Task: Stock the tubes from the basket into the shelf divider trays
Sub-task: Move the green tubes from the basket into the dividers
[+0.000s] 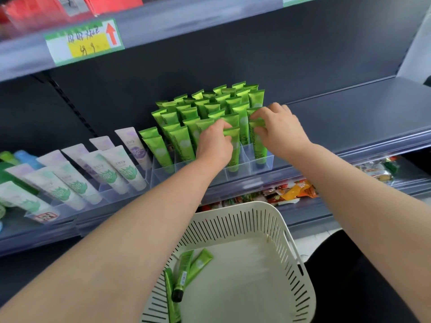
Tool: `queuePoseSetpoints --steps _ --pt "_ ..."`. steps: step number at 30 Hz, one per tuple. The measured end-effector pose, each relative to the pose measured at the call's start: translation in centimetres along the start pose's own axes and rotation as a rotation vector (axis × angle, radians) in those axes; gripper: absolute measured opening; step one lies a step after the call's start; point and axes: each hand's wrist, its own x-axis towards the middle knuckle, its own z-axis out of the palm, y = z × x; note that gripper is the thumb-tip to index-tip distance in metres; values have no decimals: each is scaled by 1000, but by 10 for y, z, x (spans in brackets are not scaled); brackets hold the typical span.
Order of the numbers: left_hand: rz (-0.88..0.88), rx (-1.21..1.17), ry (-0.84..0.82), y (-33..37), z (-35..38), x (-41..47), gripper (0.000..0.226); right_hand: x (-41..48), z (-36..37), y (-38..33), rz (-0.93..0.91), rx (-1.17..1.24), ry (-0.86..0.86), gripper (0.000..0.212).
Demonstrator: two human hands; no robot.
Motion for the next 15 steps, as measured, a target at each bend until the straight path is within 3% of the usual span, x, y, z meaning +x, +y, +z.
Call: queuePoseSetpoints --steps 15 --pt "44 21 131 -2 -36 -26 45 -29 -9 -42 -121 -56 14 30"
